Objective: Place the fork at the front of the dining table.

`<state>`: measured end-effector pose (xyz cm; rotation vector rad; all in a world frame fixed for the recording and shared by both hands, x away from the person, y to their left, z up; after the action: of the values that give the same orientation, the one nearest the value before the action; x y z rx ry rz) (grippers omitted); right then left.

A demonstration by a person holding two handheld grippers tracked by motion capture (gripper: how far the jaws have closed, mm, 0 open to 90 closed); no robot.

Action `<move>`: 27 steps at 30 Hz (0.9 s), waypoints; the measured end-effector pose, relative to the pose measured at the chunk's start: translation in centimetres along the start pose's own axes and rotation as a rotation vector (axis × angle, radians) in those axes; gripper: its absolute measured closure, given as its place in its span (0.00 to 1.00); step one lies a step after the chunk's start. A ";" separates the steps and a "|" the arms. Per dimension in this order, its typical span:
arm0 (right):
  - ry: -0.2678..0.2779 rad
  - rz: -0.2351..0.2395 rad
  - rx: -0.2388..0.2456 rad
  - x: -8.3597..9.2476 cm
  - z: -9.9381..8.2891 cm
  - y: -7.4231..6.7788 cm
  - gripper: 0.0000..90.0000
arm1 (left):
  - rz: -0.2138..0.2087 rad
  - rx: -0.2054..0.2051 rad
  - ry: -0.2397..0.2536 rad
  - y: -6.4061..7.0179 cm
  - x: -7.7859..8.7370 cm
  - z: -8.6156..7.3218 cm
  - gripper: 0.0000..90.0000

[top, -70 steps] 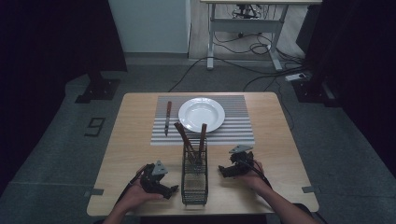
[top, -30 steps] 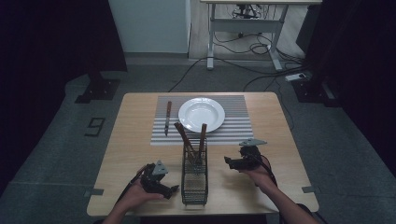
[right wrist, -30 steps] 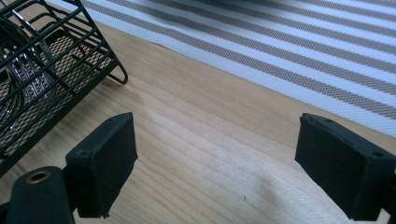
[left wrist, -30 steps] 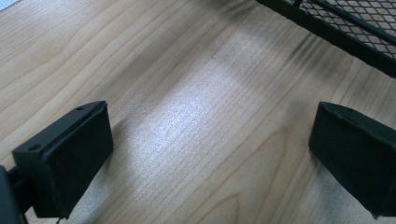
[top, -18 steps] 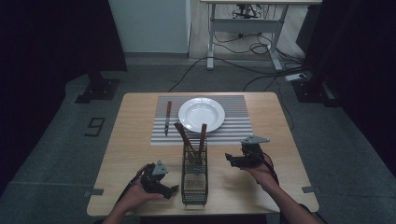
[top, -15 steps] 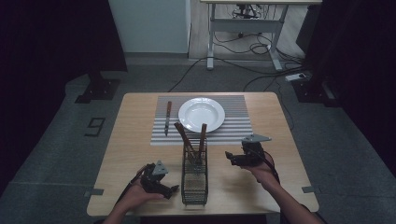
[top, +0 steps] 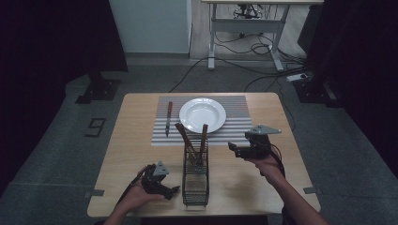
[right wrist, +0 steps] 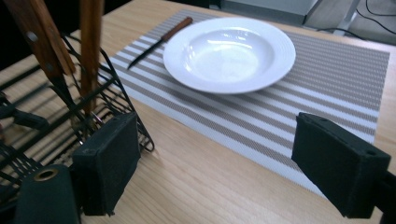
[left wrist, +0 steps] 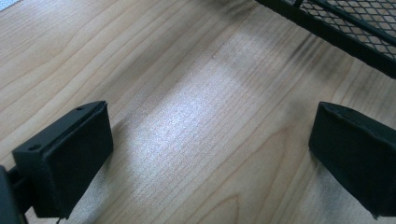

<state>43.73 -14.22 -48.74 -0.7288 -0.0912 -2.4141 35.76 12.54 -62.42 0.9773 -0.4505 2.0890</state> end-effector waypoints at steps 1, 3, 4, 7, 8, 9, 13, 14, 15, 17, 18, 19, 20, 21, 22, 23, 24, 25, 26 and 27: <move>0.000 0.007 0.002 0.1 0.2 -0.2 0.17 | -0.001 0.000 0.000 0.0 0.0 0.0 0.00; 0.009 0.015 0.010 0.1 0.8 -0.5 0.17 | -0.001 0.000 0.000 0.0 0.0 0.0 0.00; 0.012 0.019 0.013 0.2 1.1 -0.7 0.17 | 0.000 0.000 0.000 0.0 0.0 0.0 0.00; 0.018 0.030 0.023 0.2 1.8 -1.2 0.18 | 0.000 0.000 0.000 0.0 0.0 0.0 0.00; 0.020 0.034 0.024 0.1 2.0 -1.4 0.18 | -0.001 0.000 0.001 0.0 0.0 0.0 0.00; 0.022 0.036 0.026 0.1 2.2 -1.6 0.18 | -0.001 0.000 0.000 0.0 0.0 0.0 0.00; 0.027 0.050 0.028 -0.2 2.8 -2.2 0.18 | 0.000 0.000 0.000 0.0 0.0 0.0 0.00; 0.027 0.055 0.030 -0.2 2.9 -2.3 0.18 | -0.001 0.000 0.001 0.0 0.0 0.0 0.00; 0.028 0.059 0.031 -0.3 3.1 -2.4 0.18 | -0.001 0.000 0.001 0.0 0.0 0.0 0.00; 0.030 0.065 0.033 -0.4 3.3 -2.7 0.18 | 0.000 0.000 0.001 0.0 0.0 0.0 0.00; 0.028 0.070 0.034 -0.5 3.4 -2.8 0.18 | 0.000 0.000 -0.001 0.0 0.0 0.0 0.00; 0.032 0.071 0.034 -0.6 3.5 -3.0 0.18 | 0.000 0.000 0.001 0.0 0.0 0.0 0.00; 0.034 0.075 0.037 -0.6 3.6 -3.1 0.18 | 0.001 0.000 0.001 0.0 0.0 0.0 0.00; 0.035 0.079 0.040 -0.7 3.7 -3.3 0.18 | 0.001 0.000 0.001 0.0 0.0 0.0 0.00; 0.035 0.083 0.037 -0.7 3.8 -3.5 0.18 | 0.000 0.000 0.001 0.0 0.0 0.0 0.00; 0.037 0.087 0.038 -0.8 3.9 -3.7 0.18 | 0.001 0.000 0.001 0.0 0.0 0.0 0.00; 0.037 0.092 0.039 -0.9 4.0 -3.9 0.18 | 0.001 0.000 0.001 0.0 0.0 0.0 0.00; 0.038 0.097 0.044 -1.0 4.1 -4.1 0.18 | 0.001 0.000 0.001 0.0 0.0 0.0 0.00; 0.037 0.100 0.047 -1.1 4.1 -4.3 0.18 | 0.000 0.000 0.001 0.0 0.0 0.0 0.00; 0.034 0.103 0.047 -1.2 4.2 -4.5 0.18 | 0.000 0.000 0.001 0.0 0.0 0.0 0.00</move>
<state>43.99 -8.99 -45.40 -0.6551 -0.0938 -2.3171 35.77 12.54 -62.42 0.9764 -0.4502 2.0894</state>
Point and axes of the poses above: each handheld gripper's, and its own axes: x roughly backward along the jaws, z roughly out of its top, y roughly to its right, the point moved 10 cm from there along -x, roughly forward along the jaws, and after that the axes turned 1 degree about -y, right-handed, at the moved point
